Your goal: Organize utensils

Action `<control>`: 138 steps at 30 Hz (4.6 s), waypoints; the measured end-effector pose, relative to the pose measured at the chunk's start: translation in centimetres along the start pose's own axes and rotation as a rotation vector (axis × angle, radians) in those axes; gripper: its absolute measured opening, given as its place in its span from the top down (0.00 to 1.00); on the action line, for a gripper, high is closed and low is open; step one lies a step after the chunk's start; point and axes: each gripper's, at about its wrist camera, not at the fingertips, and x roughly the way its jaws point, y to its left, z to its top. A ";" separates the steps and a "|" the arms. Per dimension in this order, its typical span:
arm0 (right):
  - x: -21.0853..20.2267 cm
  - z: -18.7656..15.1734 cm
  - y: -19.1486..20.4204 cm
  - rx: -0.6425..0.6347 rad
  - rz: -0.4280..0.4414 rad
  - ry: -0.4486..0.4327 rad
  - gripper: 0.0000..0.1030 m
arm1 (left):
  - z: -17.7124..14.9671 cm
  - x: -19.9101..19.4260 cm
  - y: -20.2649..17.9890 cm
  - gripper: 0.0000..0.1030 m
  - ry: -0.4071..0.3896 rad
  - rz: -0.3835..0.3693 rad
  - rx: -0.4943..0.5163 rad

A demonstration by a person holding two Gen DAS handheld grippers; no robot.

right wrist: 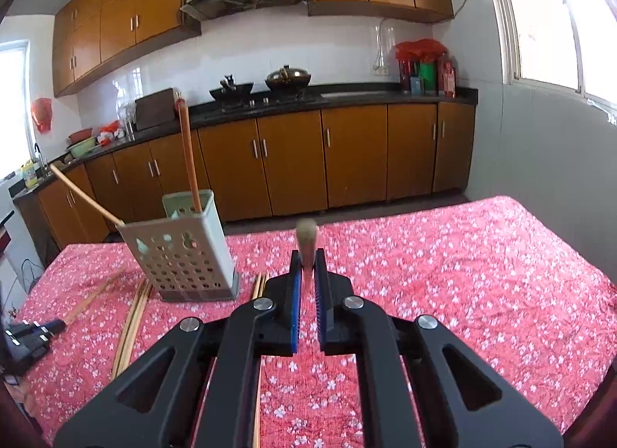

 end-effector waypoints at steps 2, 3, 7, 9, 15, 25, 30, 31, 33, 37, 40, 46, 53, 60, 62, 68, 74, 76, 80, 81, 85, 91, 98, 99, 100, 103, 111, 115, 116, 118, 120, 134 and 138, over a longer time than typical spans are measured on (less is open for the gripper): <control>-0.4 0.5 0.0 -0.001 0.002 -0.018 0.93 | 1.7 -2.2 0.5 0.92 -0.075 -0.012 -0.031; -0.5 0.6 0.0 -0.002 0.003 -0.023 0.93 | 2.3 -2.9 0.8 0.92 -0.097 -0.016 -0.043; -0.7 1.2 0.1 -0.009 0.006 -0.038 0.93 | 4.8 -5.3 1.6 0.92 -0.174 -0.042 -0.104; -0.7 1.3 0.3 -0.014 0.005 -0.040 0.93 | 5.7 -6.0 1.7 0.92 -0.196 -0.046 -0.109; -1.3 2.5 0.5 -0.015 0.025 -0.053 0.93 | 7.6 -8.2 0.5 0.92 -0.231 -0.090 -0.078; -6.1 8.6 2.6 0.044 0.233 -0.179 0.93 | 11.2 -14.2 -3.2 0.92 -0.379 -0.214 -0.069; -6.5 10.8 5.3 0.012 0.260 -0.273 0.93 | 14.4 -15.4 -5.8 0.92 -0.493 -0.226 -0.095; -6.3 11.2 5.7 0.008 0.260 -0.285 0.93 | 15.0 -15.5 -6.3 0.92 -0.513 -0.224 -0.104; -5.5 11.7 6.6 -0.003 0.252 -0.308 0.93 | 16.0 -15.4 -7.0 0.92 -0.558 -0.205 -0.118; -3.3 11.9 7.8 -0.028 0.230 -0.318 0.93 | 17.4 -13.6 -8.4 0.92 -0.590 -0.180 -0.124; -1.0 11.5 8.2 -0.032 0.231 -0.282 0.93 | 17.6 -10.7 -9.2 0.92 -0.554 -0.181 -0.123; 1.9 10.3 8.7 -0.043 0.226 -0.202 0.92 | 17.0 -5.8 -9.3 0.92 -0.439 -0.198 -0.139; 1.1 10.7 7.9 -0.014 0.222 -0.208 0.77 | 16.6 -6.6 -8.2 0.73 -0.465 -0.202 -0.167; -2.8 10.3 3.8 0.029 0.134 -0.248 0.75 | 14.2 -11.2 -4.0 0.62 -0.522 -0.162 -0.219; -2.6 8.8 1.9 0.040 0.088 -0.191 0.75 | 12.6 -11.8 -2.4 0.58 -0.514 -0.120 -0.228; 3.2 0.0 -1.1 0.042 0.053 0.178 0.75 | 6.4 -7.1 0.7 0.57 -0.299 0.010 -0.184; 7.0 -8.1 1.1 -0.005 0.129 0.425 0.82 | 1.1 -0.6 -0.4 0.58 -0.023 -0.054 -0.152; 7.7 -9.3 1.7 -0.016 0.136 0.460 0.82 | -0.4 0.9 -1.2 0.60 0.043 -0.100 -0.152; 8.8 -10.8 2.9 -0.058 0.111 0.491 0.83 | -1.8 2.1 -2.1 0.62 0.097 -0.136 -0.140; 8.8 -10.9 3.1 -0.076 0.093 0.477 0.89 | -2.2 2.4 -2.6 0.63 0.110 -0.143 -0.131; 9.6 -10.4 1.1 -0.021 -0.026 0.460 0.93 | -3.2 3.3 -4.0 0.70 0.140 -0.166 -0.108; 9.5 -10.4 -0.6 0.008 -0.039 0.456 0.93 | -3.6 4.1 -6.0 0.82 0.179 -0.202 -0.080; 8.9 -10.8 -0.9 -0.005 -0.038 0.451 0.93 | -3.7 4.8 -7.7 0.83 0.199 -0.173 -0.016; 8.6 -10.9 -0.9 -0.011 -0.039 0.449 0.93 | -3.7 4.8 -7.8 0.83 0.200 -0.164 -0.007; 8.5 -10.8 -0.5 -0.019 -0.040 0.448 0.93 | -3.8 5.0 -8.0 0.83 0.211 -0.152 0.000; 7.8 -11.2 0.0 -0.025 -0.009 0.450 0.92 | -3.8 4.9 -8.5 0.84 0.197 -0.123 0.025; 8.9 -10.4 0.0 -0.044 -0.033 0.440 0.93 | -2.0 6.9 -3.5 0.92 0.200 0.005 -0.046; 10.0 -9.7 -1.1 -0.028 -0.069 0.439 0.93 | -1.4 7.6 0.2 0.88 0.200 0.066 -0.075; 10.3 -9.5 -1.3 -0.025 -0.076 0.439 0.93 | -1.3 7.7 0.6 0.88 0.200 0.066 -0.078; 10.7 -9.3 -1.6 -0.022 -0.082 0.440 0.93 | -1.2 7.8 1.5 0.88 0.196 0.066 -0.086; 11.0 -9.2 -1.8 -0.021 -0.083 0.440 0.93 | -1.3 7.7 1.9 0.88 0.189 0.058 -0.087; 10.8 -9.5 -1.2 -0.065 -0.096 0.412 0.92 | -1.6 7.6 1.9 0.87 0.173 0.049 -0.097; 10.9 -9.4 -1.3 -0.062 -0.094 0.412 0.92 | -1.6 7.6 1.9 0.87 0.173 0.047 -0.100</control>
